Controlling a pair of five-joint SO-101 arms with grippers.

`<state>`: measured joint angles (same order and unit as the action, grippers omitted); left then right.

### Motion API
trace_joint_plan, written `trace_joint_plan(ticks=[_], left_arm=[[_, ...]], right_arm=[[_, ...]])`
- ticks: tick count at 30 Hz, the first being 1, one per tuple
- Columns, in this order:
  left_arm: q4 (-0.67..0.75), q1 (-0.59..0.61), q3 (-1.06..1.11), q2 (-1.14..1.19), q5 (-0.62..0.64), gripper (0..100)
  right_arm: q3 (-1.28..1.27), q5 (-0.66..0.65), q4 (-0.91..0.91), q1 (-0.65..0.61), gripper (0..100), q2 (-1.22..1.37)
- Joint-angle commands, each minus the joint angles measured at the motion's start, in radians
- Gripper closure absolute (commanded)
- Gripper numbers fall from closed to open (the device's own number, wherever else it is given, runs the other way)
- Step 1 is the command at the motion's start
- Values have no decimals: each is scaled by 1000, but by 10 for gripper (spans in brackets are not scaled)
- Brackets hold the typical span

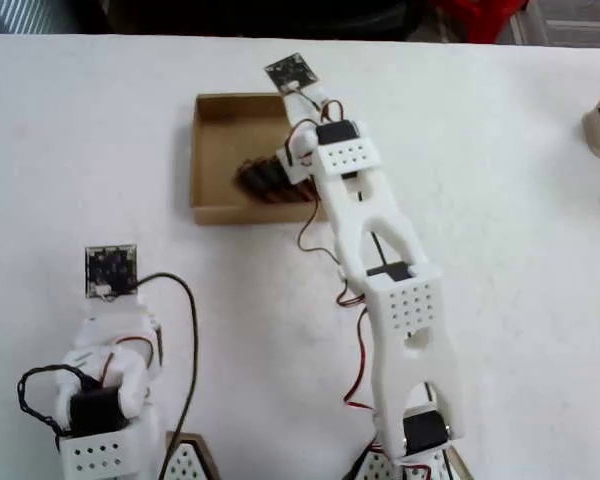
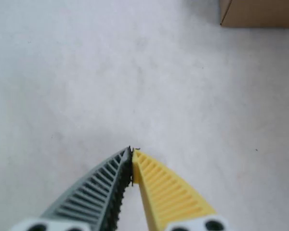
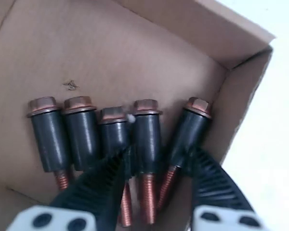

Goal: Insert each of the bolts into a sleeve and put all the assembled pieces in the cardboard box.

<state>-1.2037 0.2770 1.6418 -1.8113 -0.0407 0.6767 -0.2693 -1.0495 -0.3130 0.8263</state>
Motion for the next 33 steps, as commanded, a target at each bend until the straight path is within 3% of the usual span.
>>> trace_joint_plan(ticks=[1, 11, 15, 27, 33], left_arm=[[48, 10, -6, 5, -11, 977], [48, 10, -5, 5, -11, 977], [49, 8, -3, 5, -11, 977], [66, 5, 12, 5, -11, 977], [72, 5, 23, 4, -11, 977]], right_arm=[[48, -11, -54, 4, 857, -88], [38, -11, -302, 13, 865, -354], [38, -11, -400, 21, 991, -438], [37, 94, -654, 97, 981, -694], [-97, 94, -676, 130, 981, -854]])
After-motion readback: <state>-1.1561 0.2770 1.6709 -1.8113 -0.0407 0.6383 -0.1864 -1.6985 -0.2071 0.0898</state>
